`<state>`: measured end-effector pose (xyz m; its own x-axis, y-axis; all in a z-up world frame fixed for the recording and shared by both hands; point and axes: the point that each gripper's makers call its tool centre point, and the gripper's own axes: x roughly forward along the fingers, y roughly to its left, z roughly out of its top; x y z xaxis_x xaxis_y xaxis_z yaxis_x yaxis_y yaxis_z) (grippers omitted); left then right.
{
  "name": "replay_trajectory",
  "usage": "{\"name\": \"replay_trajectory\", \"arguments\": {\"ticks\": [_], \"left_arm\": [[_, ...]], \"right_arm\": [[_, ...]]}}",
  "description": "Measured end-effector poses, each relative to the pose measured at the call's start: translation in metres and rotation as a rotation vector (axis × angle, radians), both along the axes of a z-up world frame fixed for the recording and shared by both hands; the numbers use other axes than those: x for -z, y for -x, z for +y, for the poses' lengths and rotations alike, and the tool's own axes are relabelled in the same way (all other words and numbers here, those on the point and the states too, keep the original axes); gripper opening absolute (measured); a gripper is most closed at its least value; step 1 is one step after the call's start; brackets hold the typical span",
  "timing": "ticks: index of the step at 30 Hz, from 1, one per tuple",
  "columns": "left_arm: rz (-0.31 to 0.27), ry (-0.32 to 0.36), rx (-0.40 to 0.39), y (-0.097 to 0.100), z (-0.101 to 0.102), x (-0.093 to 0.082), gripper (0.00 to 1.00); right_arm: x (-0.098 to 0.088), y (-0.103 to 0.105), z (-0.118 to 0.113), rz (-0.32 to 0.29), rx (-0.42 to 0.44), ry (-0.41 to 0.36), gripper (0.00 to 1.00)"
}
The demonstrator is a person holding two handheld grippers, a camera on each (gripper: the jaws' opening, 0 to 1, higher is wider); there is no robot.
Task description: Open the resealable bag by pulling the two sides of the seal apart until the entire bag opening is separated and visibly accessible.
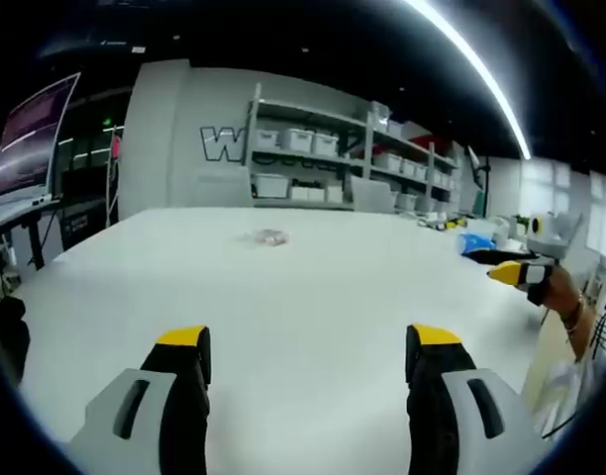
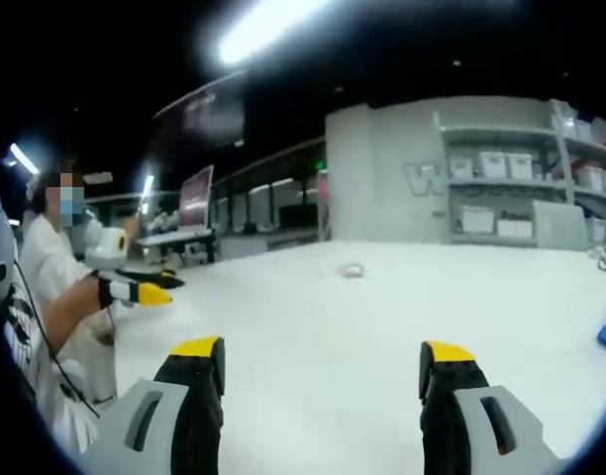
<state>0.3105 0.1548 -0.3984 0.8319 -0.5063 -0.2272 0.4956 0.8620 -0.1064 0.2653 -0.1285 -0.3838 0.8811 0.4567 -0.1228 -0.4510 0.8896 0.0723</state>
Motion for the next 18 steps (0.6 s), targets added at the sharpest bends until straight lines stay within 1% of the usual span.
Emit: {"name": "replay_trajectory", "arguments": {"ticks": [3, 9, 15, 18], "left_arm": [[0.008, -0.008, 0.005, -0.0013, -0.0027, 0.0008, 0.79], [0.000, -0.022, 0.008, -0.0033, -0.0058, -0.0008, 0.78], [0.019, -0.026, 0.010, -0.0055, -0.0076, 0.0055, 0.78], [0.020, -0.029, 0.013, -0.0054, -0.0085, 0.0060, 0.77]], "right_arm": [[0.0020, -0.0014, -0.0018, 0.005, 0.003, -0.013, 0.81], [0.0035, -0.0035, -0.0046, 0.017, 0.000, -0.014, 0.80], [0.0031, -0.0065, -0.0076, 0.020, 0.005, -0.027, 0.80], [0.0026, -0.0073, -0.0074, 0.020, 0.004, -0.031, 0.80]]}}
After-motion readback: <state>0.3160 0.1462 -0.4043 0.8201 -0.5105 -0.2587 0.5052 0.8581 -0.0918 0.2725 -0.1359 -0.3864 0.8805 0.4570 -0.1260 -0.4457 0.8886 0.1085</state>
